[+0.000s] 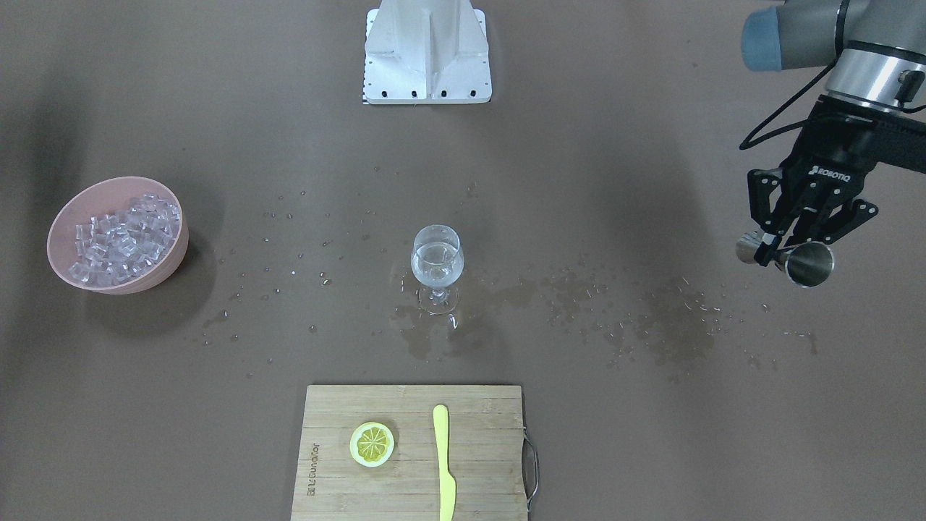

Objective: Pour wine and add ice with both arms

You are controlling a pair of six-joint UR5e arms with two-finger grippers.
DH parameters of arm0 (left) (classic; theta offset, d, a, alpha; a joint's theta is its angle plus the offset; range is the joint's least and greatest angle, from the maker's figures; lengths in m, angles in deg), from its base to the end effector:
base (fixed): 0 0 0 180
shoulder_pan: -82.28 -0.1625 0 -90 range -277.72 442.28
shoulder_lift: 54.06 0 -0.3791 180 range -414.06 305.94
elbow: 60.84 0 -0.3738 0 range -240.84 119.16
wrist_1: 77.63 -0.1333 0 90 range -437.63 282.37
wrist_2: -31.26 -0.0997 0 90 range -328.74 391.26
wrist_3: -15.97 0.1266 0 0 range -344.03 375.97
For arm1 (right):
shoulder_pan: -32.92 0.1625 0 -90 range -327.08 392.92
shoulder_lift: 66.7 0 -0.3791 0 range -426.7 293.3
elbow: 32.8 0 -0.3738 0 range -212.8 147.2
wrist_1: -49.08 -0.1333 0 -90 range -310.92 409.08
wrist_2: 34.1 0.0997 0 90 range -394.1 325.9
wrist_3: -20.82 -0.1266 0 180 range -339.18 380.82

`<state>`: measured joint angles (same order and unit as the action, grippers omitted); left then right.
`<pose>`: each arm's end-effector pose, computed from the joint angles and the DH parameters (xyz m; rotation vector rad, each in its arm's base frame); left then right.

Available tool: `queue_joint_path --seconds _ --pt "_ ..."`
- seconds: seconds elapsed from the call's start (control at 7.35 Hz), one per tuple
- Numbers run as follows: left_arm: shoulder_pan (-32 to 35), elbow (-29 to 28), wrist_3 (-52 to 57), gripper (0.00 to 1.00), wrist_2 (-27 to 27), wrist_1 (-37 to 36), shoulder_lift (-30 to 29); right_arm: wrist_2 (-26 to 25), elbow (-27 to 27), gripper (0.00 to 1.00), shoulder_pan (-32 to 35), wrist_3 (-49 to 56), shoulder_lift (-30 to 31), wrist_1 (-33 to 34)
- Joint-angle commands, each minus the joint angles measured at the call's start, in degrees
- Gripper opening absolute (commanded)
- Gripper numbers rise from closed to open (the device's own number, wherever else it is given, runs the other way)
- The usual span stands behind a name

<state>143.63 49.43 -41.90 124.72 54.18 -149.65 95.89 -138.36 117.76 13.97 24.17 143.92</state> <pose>0.1429 -0.5237 0.3325 0.8302 0.8549 -0.4132 0.0094 -0.4734 0.5253 0.0911 -0.7096 -0.0318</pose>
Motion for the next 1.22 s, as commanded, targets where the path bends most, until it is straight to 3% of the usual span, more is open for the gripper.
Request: queue_joint_path --seconds 0.0,0.54,0.68,1.09 --pt "-1.3 0.3 -3.3 0.00 -13.9 -3.4 3.0 0.0 -0.2 1.00 0.0 0.0 0.0 0.0" --pt "-12.2 0.2 -15.6 0.00 -34.4 -17.1 2.4 -0.1 -0.2 1.00 0.0 0.0 -0.3 -0.1" --pt "-13.8 -0.1 -16.8 0.00 -37.5 -20.2 3.0 -0.1 -0.3 1.00 0.0 0.0 -0.3 -0.1" --pt "-23.7 -5.3 -28.8 0.00 -39.9 -20.9 4.0 -0.1 -0.3 1.00 0.0 0.0 -0.3 -0.1"
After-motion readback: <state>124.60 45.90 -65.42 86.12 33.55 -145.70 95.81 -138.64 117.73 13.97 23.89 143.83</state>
